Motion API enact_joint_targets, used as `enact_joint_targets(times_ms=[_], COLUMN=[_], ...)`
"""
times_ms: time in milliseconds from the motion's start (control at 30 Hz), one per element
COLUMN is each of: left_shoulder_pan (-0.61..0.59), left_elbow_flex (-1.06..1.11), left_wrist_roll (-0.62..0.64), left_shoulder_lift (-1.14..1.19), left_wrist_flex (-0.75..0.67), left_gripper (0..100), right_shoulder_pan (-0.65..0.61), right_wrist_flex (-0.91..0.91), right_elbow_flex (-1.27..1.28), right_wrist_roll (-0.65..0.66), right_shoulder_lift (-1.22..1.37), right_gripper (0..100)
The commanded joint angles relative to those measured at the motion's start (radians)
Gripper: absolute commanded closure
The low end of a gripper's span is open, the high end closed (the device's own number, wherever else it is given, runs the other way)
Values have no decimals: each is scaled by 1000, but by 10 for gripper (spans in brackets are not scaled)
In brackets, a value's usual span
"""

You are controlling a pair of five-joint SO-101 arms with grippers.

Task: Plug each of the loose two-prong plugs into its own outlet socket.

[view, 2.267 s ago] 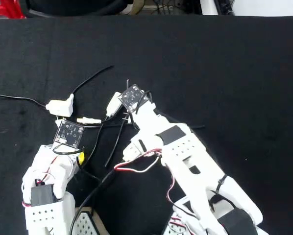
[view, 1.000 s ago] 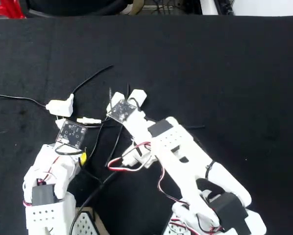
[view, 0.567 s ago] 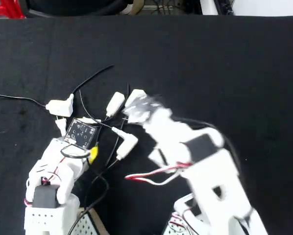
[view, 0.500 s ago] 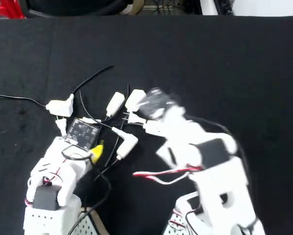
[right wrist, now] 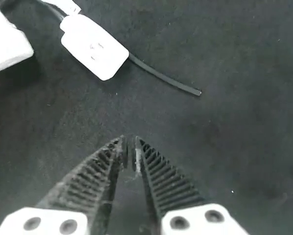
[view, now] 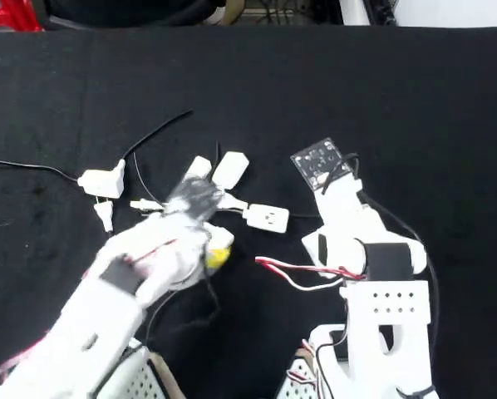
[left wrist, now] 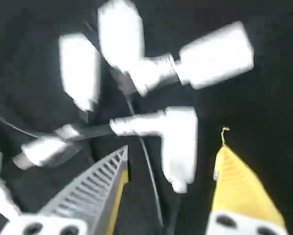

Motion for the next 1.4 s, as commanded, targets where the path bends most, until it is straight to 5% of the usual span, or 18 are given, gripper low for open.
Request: enact_joint_targets(times_ms=[0, 333, 433, 600, 767, 900, 1167, 1367], left_shoulder_pan=[30, 13, 1, 10, 4, -13, -410, -608], left_elbow_flex=[-163, -354, -358, -355, -351, -400, -677, -912], left_wrist_roll=[8, 14, 14, 14, 8, -29, -330, -635], left_shoulder_lift=[324, 686, 684, 669, 658, 565, 278, 540], left_wrist_flex=[-28, -37, -37, -32, -17, 138, 500, 552], left_gripper=[722, 726, 767, 980, 973, 972, 972, 971], right_shoulder_pan=[14, 15, 15, 15, 15, 15, 11, 9], right_wrist_flex=[-18, -103, -106, -106, -106, -106, -106, -106], right_elbow_flex=[5, 71, 73, 74, 76, 76, 87, 87], right_wrist_roll=[-23, -25, -25, -25, -25, -25, -25, -25], right_shoulder_lift=[-12, -12, -12, -12, -12, -12, -12, -12], right_gripper=[985, 985, 985, 985, 985, 985, 985, 985])
